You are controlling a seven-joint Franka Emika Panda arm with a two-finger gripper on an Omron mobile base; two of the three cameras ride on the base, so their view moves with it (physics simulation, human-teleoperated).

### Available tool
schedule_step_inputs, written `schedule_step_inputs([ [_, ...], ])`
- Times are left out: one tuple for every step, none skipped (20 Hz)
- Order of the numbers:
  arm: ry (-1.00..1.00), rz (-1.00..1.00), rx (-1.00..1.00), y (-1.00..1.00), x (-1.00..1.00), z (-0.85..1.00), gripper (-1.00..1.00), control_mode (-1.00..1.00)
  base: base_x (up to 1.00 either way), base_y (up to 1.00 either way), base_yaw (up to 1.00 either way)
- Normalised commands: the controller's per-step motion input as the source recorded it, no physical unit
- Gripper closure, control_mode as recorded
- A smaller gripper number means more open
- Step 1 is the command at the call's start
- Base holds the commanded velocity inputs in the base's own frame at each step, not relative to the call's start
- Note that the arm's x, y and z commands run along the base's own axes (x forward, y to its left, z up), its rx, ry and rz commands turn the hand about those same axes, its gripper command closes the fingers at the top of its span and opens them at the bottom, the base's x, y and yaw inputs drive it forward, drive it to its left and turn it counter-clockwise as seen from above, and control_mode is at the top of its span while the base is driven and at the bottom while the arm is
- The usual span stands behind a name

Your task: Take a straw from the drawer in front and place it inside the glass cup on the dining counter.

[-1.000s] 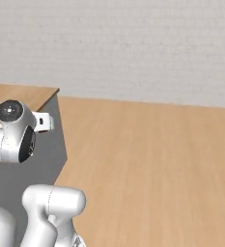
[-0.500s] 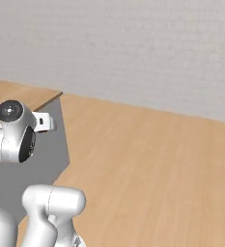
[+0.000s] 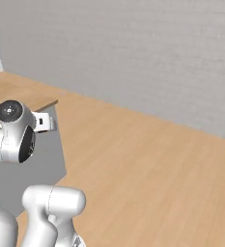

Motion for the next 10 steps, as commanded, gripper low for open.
schedule_step_inputs([
  [0.0,0.0,0.0,0.0,0.0,0.0,1.0,1.0,0.77,-0.79,0.37],
  [0.0,0.0,0.0,0.0,0.0,0.0,1.0,1.0,0.78,-0.8,0.37],
  [0.0,0.0,0.0,0.0,0.0,0.0,1.0,1.0,0.78,-0.8,0.37],
  [0.0,0.0,0.0,0.0,0.0,0.0,1.0,1.0,0.77,-0.8,0.37],
  [0.0,0.0,0.0,0.0,0.0,0.0,1.0,1.0,0.77,-0.8,0.37],
  [0.0,0.0,0.0,0.0,0.0,0.0,1.0,1.0,0.77,-0.8,0.37],
  [0.0,0.0,0.0,0.0,0.0,0.0,1.0,1.0,0.78,-0.79,0.37],
  [0.0,0.0,0.0,0.0,0.0,0.0,1.0,1.0,0.78,-0.79,0.37],
  [0.0,0.0,0.0,0.0,0.0,0.0,1.0,1.0,0.78,-0.79,0.37],
  [0.0,0.0,0.0,0.0,0.0,0.0,1.0,1.0,0.78,-0.8,0.37],
])
